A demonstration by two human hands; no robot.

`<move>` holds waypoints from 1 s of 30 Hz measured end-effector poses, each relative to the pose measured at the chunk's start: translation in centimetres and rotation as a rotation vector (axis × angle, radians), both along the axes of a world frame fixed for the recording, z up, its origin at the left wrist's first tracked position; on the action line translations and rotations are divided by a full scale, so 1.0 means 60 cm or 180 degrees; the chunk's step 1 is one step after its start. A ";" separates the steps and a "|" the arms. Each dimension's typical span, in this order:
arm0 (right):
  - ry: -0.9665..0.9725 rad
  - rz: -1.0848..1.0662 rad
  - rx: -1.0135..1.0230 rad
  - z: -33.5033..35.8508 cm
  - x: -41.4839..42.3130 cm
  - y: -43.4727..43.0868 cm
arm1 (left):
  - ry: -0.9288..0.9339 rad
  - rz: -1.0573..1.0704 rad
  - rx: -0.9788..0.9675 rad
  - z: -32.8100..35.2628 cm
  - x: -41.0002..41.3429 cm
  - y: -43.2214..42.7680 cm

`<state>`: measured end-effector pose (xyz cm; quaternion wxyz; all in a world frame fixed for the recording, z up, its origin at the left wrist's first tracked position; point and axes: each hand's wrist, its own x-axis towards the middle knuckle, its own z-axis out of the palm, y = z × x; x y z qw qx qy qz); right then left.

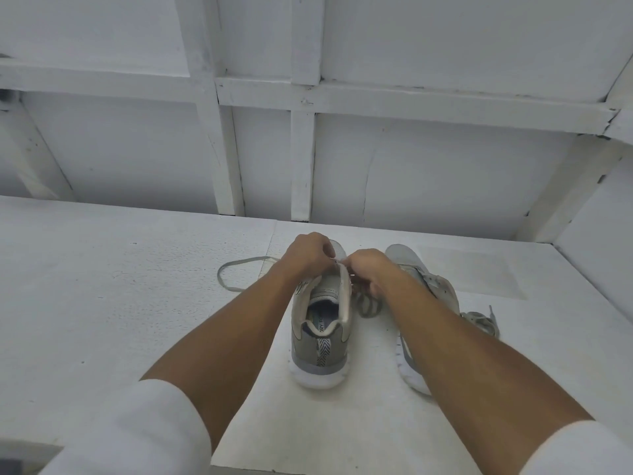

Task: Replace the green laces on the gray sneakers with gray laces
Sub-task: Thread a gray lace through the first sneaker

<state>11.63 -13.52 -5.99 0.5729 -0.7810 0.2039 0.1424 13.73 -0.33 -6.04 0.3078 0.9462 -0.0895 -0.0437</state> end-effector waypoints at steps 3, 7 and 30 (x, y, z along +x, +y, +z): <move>-0.0312 0.0071 -0.0700 0.001 0.020 -0.007 | 0.0051 0.0239 0.0137 0.010 -0.002 0.015; -0.1425 -0.0937 -0.0017 0.104 0.060 -0.046 | 0.0604 0.0408 0.0077 0.014 -0.007 0.040; -0.1727 -0.1012 0.1811 0.163 0.043 -0.066 | 0.1023 0.1234 -0.1626 -0.024 -0.026 0.063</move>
